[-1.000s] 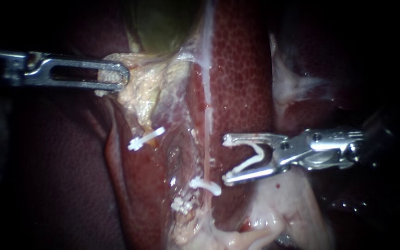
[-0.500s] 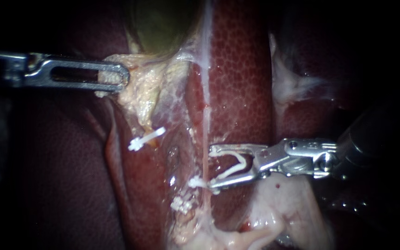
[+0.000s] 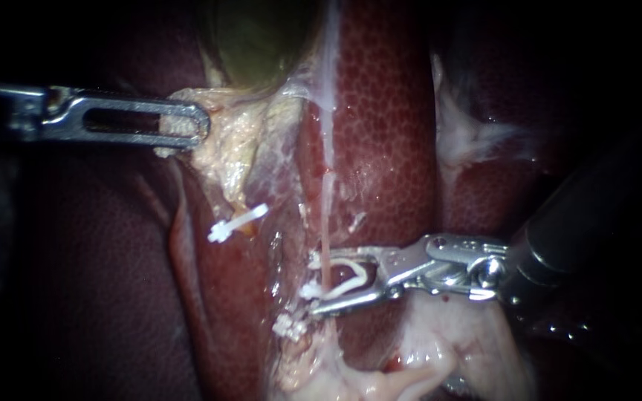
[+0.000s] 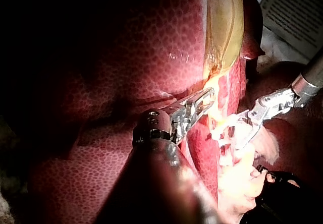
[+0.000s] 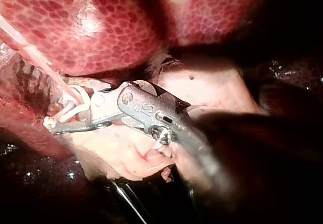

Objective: Clipping second clip right tube

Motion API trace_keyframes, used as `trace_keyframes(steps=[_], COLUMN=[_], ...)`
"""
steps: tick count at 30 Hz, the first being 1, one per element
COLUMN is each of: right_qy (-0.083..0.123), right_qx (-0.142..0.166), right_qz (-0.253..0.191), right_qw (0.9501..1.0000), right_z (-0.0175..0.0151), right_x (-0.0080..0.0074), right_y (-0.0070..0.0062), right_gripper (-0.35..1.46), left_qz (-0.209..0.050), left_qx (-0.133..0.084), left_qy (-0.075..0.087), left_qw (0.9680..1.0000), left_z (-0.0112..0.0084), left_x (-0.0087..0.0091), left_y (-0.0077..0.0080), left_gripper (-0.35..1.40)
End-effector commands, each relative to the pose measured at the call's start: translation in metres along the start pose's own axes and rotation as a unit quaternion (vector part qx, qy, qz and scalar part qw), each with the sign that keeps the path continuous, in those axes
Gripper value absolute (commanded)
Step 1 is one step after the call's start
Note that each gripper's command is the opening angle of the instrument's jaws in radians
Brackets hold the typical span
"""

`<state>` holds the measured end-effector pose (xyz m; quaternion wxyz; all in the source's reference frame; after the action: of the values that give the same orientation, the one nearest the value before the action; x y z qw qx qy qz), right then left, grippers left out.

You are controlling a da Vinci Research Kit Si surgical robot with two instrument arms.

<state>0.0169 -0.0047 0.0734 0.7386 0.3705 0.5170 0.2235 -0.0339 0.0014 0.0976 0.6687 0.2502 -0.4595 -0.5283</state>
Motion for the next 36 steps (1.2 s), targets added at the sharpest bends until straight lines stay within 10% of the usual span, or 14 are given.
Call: trace_keyframes(steps=[1,23,36], right_qy=[0.0,0.001,-0.004], right_qx=[-0.001,0.007,0.023], right_qz=[0.001,0.05,0.056], right_qw=[1.0,0.9987,0.9982], right_z=[0.0,-0.0006,-0.0007], right_x=[0.0,-0.0006,-0.0005], right_y=[0.0,0.0013,0.0012], right_gripper=[0.53,-0.35,-0.35], left_qz=[0.0,0.0,0.0], left_qx=[0.0,-0.001,-0.001], left_qy=[0.0,0.0,0.0], left_qw=[1.0,1.0,1.0], left_z=[0.0,0.0001,0.0], left_x=[0.0,0.0001,0.0001], left_y=[0.0,-0.0001,-0.0001], left_gripper=[-0.35,-0.35,-0.35])
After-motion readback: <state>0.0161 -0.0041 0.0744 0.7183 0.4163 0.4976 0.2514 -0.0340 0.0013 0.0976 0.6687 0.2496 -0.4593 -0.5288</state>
